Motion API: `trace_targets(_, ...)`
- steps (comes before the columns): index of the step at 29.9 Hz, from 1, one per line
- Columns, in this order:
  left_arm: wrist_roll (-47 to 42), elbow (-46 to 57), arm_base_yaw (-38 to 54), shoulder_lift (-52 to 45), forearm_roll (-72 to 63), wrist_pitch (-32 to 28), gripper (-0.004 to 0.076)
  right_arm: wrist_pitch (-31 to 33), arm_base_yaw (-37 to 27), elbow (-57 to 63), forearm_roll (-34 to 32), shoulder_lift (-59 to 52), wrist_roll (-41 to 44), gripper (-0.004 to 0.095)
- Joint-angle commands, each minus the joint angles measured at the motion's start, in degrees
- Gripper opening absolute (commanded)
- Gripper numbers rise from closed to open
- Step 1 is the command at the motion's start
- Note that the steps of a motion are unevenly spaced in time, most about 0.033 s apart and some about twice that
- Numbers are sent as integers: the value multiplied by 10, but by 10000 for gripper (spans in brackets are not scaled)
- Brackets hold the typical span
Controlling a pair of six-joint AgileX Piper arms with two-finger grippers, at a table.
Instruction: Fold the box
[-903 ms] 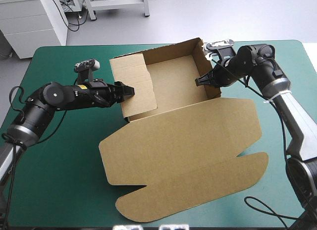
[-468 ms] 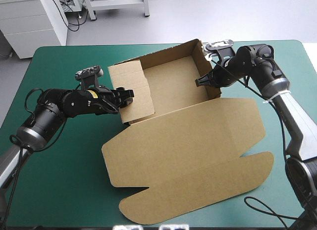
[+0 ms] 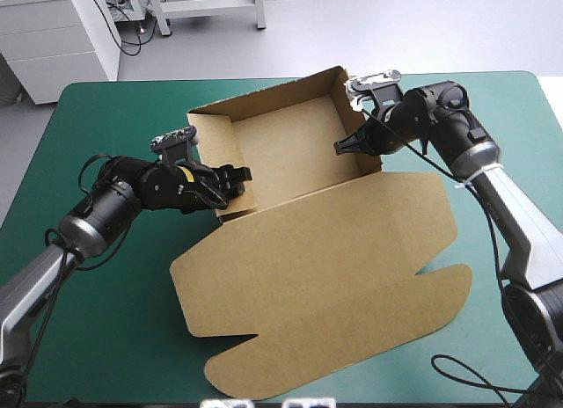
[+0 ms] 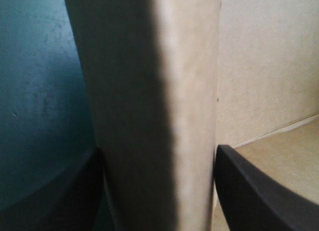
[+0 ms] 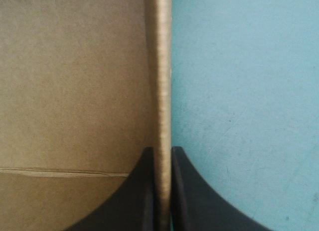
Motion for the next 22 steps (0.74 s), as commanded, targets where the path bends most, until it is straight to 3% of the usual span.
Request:
trace_targets(1, -8, -17, -3, -10, 12, -15, 461, -48, 2, -19, 12, -30, 15, -15)
trace_targets(10, -16, -17, -3, -10, 12, -15, 423, -48, 2, -19, 17, -30, 15, -15)
trace_targets(12, -14, -17, -3, -10, 13, -15, 337, -48, 2, -19, 17, -30, 15, -15)
trace_targets(16, 32, -17, -4, -10, 26, -16, -4, -47, 2, -19, 17, -30, 15, -15)
trace_targets(22, 35, -19, -6, -10, 36, -25, -1, -41, 2, -19, 12, -30, 15, -15)
